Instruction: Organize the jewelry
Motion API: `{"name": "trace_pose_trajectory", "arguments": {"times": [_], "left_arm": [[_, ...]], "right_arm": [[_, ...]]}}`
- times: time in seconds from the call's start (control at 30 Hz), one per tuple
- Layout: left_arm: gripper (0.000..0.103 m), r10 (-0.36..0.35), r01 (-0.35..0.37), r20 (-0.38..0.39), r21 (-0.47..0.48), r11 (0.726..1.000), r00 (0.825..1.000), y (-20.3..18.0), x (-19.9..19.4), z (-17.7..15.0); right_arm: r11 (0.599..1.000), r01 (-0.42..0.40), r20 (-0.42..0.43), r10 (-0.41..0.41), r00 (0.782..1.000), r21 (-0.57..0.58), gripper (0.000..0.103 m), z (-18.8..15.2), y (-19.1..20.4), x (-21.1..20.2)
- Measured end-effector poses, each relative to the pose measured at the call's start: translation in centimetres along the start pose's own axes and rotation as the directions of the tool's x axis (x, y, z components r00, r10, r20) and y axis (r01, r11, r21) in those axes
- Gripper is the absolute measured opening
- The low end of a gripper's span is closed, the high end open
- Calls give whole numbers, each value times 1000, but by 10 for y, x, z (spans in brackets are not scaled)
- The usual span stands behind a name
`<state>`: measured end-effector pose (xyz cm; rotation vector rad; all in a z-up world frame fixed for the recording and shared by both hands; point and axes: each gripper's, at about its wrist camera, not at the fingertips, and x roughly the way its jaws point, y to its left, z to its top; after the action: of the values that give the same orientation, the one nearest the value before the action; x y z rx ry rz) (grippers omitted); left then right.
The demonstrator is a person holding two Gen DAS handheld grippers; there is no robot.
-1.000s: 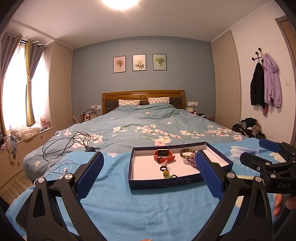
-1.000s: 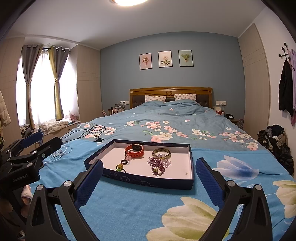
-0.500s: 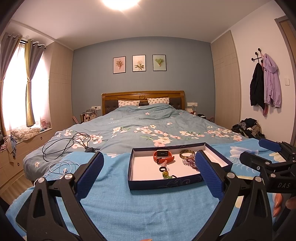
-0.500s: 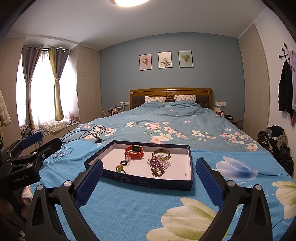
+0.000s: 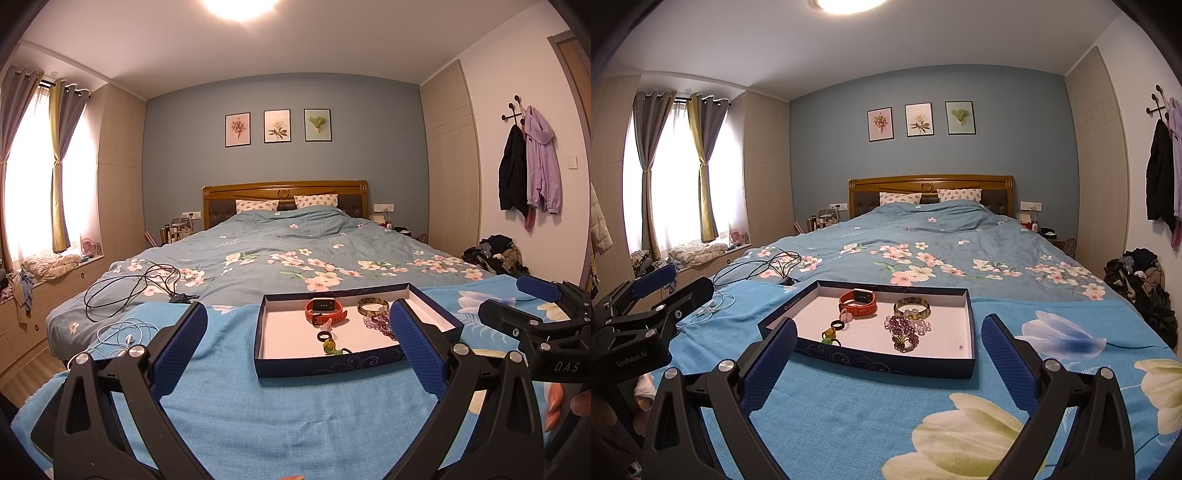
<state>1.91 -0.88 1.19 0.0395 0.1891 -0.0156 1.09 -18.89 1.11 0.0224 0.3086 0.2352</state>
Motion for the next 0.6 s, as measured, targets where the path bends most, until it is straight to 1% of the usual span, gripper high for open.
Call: {"name": "trace_pose_trajectory", "arguments": {"times": [0.6], "left_arm": [[97,0,0,0,0,1000,1000,0,0,0]], "right_arm": [[1000,0,2,0,1000,1,97,0,0,-1]]}}
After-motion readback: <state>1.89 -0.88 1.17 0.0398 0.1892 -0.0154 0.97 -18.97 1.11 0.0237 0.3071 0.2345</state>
